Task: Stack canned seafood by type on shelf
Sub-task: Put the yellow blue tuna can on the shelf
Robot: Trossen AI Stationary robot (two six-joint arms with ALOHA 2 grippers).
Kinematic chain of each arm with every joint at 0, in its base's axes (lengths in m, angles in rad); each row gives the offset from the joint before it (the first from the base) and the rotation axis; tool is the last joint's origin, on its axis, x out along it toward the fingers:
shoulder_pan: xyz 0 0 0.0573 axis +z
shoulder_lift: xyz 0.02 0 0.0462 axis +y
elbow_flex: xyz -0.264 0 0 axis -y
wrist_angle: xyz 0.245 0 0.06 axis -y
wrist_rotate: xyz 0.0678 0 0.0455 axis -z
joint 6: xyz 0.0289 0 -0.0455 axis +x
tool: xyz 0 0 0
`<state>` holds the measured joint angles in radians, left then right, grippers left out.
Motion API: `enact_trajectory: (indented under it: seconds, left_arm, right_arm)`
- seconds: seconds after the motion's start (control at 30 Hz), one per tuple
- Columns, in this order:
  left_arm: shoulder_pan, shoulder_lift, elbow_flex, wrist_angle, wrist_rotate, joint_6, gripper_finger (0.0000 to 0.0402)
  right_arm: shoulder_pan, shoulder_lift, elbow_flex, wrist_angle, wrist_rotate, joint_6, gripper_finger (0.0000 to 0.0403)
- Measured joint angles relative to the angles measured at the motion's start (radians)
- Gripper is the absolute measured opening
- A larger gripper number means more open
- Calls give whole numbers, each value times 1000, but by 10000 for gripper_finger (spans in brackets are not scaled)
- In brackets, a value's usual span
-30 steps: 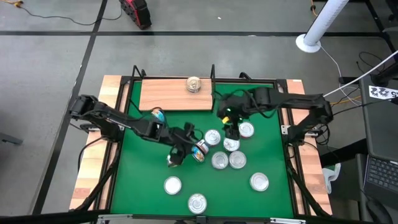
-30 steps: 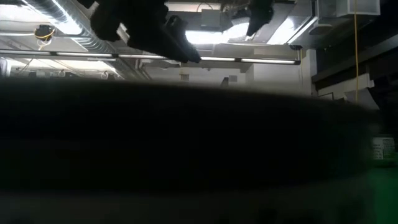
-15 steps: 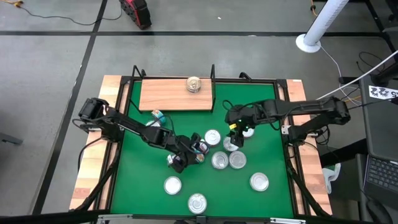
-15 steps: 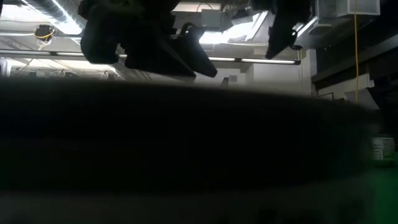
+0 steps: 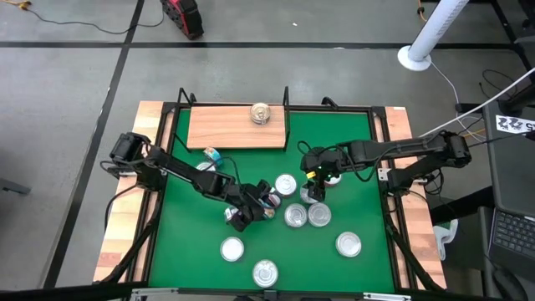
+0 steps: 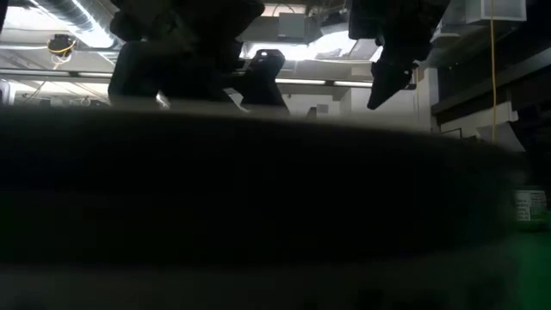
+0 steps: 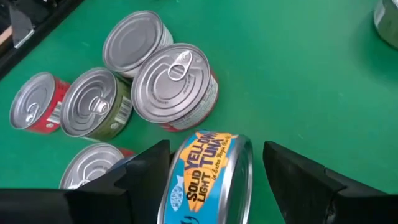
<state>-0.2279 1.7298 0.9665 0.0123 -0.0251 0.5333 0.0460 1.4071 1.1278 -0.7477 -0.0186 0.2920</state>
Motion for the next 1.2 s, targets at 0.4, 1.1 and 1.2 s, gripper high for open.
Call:
enact_trajectory:
  seconds: [0.4,1.1,1.2]
  left_arm:
    - [-4,3,3,-54,-2,3,253]
    - [-8,6,0,-68,-5,25,209]
    - [-8,5,0,-84,-5,25,184]
  right_arm:
    - [0,0,0,6,0,0,262]
    - [0,0,0,6,0,-1,262]
    - [0,0,0,6,0,-1,262]
